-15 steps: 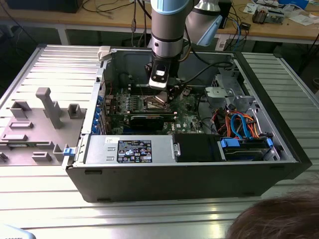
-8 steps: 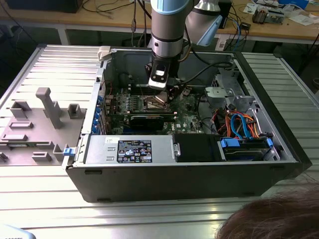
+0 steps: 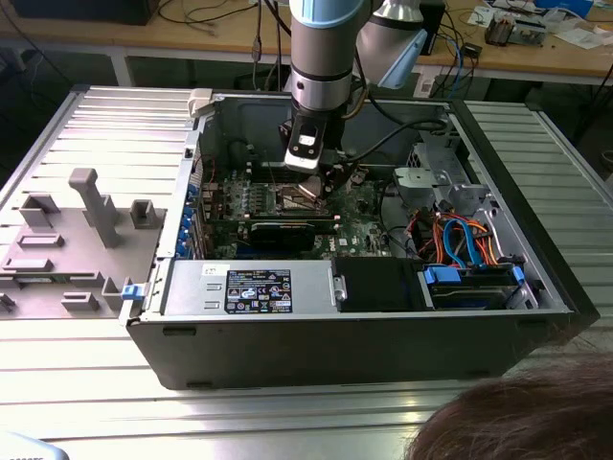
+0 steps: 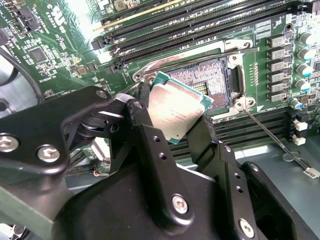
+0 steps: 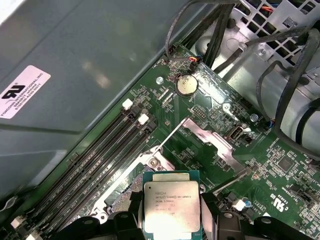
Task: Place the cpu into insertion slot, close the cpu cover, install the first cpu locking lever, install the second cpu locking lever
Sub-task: 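Place the cpu into insertion slot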
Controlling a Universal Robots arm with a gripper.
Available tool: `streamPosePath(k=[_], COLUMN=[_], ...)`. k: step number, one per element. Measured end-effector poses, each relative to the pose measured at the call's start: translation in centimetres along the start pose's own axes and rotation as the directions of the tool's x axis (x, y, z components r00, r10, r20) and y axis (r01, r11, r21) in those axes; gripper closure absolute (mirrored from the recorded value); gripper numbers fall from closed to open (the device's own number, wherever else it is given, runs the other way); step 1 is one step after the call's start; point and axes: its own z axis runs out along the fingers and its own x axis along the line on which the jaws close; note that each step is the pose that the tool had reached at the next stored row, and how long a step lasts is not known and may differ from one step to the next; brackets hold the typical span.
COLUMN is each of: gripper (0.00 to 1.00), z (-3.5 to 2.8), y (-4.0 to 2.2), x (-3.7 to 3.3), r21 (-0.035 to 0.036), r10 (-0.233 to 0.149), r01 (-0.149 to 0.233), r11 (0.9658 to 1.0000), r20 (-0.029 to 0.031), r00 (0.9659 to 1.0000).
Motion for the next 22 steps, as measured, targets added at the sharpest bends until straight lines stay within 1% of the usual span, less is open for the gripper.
streamPosePath(k=[22], gripper=[0.45], z=[0.01], y=[0.00], x=[0.00], r21=[-0.0008], r10=[0.038], r01=[-0.038], r11=[0.9993], r20=[0.0032], r00=[0.9993])
